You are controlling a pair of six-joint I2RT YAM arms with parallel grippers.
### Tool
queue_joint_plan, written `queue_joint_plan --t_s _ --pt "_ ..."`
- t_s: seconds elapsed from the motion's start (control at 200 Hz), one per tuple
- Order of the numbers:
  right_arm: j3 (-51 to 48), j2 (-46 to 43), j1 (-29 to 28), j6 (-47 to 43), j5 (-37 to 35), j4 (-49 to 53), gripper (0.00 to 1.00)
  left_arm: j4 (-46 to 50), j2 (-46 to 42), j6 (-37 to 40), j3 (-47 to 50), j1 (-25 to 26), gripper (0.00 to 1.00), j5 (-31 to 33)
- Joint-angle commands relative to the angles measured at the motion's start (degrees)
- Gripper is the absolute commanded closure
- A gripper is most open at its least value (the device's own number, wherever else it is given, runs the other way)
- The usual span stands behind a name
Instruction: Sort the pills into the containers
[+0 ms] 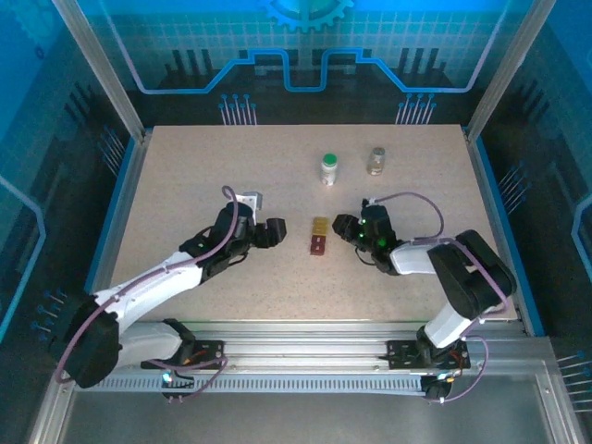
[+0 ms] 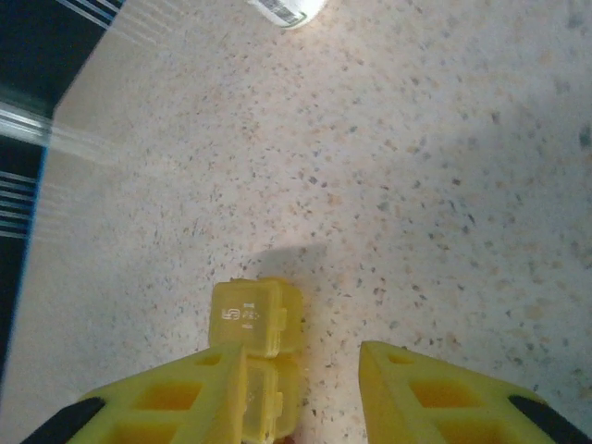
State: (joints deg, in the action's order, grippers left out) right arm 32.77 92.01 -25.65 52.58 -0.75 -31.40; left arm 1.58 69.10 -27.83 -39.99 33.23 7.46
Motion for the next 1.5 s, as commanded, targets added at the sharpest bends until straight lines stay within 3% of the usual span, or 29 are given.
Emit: queue_joint_plan --t_s 0.0,0.21,0.345,0.5,0.846,1.121,1.266,1.496 --pt "7.5 -4.8 0.9 -10.7 1.7 17.0 0.62 2.3 3.9 2.3 -4.5 1.0 0.25 -2.7" --pt "23.1 -2.2 4.2 -23.4 9.0 38.6 0.55 8.1 15.2 0.8 -12.7 4.4 0.25 -2.6" --pt "29.6 2.6 7.1 -28.8 14.7 45.2 0.53 7.9 21.5 -0.2 -16.4 7.4 0.25 -1.1" --pt "28.7 2.2 8.4 -29.2 15.5 43.9 0.53 7.7 29.3 1.0 -22.0 10.0 0.25 -1.2" --pt "20.0 -4.1 11.9 -26.0 18.7 37.2 0.53 20.6 43.7 3.3 -37.5 11.1 0.25 4.5" --pt "20.5 -2.7 12.5 -25.9 20.3 36.9 0.54 25.1 47.1 5.0 -41.3 12.4 0.27 8.0" --pt "20.6 -2.5 12.4 -25.8 21.0 36.6 0.54 24.0 48.0 6.5 -41.7 12.4 0.29 6.3" --pt "20.7 -2.2 12.6 -26.1 22.0 36.8 0.55 25.8 49.5 8.3 -44.0 12.5 0.37 7.1"
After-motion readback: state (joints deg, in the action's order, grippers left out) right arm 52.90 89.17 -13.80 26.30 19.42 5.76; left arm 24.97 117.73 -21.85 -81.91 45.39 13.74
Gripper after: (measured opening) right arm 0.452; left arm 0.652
